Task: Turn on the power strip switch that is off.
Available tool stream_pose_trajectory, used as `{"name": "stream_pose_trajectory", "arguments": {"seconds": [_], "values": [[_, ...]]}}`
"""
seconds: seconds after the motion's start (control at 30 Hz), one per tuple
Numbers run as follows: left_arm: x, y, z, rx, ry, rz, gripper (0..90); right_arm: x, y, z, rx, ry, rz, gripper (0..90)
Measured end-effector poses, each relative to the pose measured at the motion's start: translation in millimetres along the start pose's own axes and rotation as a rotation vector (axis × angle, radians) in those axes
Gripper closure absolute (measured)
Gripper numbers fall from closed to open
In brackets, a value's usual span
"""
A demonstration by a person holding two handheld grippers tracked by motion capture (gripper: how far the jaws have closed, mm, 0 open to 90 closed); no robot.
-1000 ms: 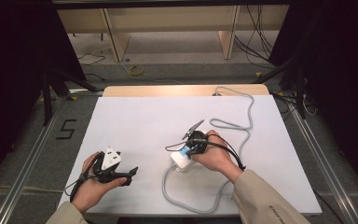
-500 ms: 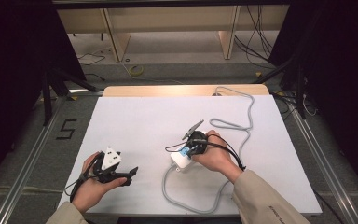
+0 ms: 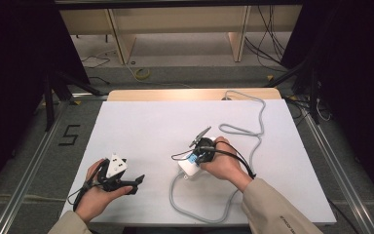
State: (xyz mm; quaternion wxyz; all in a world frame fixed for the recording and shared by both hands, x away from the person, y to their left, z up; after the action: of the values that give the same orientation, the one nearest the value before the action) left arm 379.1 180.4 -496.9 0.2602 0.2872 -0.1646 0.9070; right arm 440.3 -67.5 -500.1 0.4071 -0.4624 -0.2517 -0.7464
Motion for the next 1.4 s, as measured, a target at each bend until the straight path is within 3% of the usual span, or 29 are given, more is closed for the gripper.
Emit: {"name": "stream_pose_trajectory", "arguments": {"seconds": [0.07, 0.17, 0.3, 0.47, 0.57, 0.67, 1.07, 1.1, 1.4], "values": [[-0.1, 0.0, 0.0, -0.002, 0.0, 0.0, 16.4, -0.1, -0.1, -0.1, -0.002, 0.001, -0.001, 90.0], [0.3, 0.8, 0.2, -0.002, 0.002, -0.002, 16.3, -0.2, 5.5, -1.9, 0.0, -0.012, -0.051, 90.0], [-0.2, 0.5, 0.1, -0.001, 0.001, -0.004, 16.3, -0.1, 7.9, -2.6, -0.024, 0.012, -0.03, 90.0], [-0.1, 0.6, 0.3, -0.002, 0.002, -0.004, 16.3, 0.0, 7.3, -2.0, -0.001, 0.008, -0.045, 90.0], [0.1, 0.4, 0.2, -0.003, 0.002, -0.003, 16.3, 2.8, 6.0, 0.0, -0.036, 0.039, 0.011, 90.0], [0.0, -0.1, 0.1, -0.004, 0.001, -0.003, 16.3, 1.4, 5.1, 0.0, -0.03, 0.034, 0.014, 90.0], [0.6, -0.1, 0.4, -0.003, 0.002, -0.002, 16.3, -0.7, 3.3, -0.3, -0.03, 0.025, 0.003, 90.0], [0.6, 0.0, 0.4, -0.001, 0.002, -0.002, 16.3, -0.9, 6.9, -1.8, -0.023, 0.01, -0.032, 90.0], [0.1, 0.0, 0.5, -0.001, 0.002, -0.003, 16.3, -0.6, 8.3, -1.9, -0.019, 0.02, -0.033, 90.0]]}}
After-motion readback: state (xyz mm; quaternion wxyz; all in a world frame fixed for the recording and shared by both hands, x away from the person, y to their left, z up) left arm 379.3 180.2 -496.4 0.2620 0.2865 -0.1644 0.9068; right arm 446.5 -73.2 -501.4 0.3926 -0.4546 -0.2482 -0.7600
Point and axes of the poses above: each handheld gripper's, and its own axes: x roughly backward along the jaws, z roughly out of its top, y roughly to its right, the point moved 7 cm from there along -x, roughly forward along the jaws, and after that the axes turned 2 degrees about z, right-handed, at the moved point
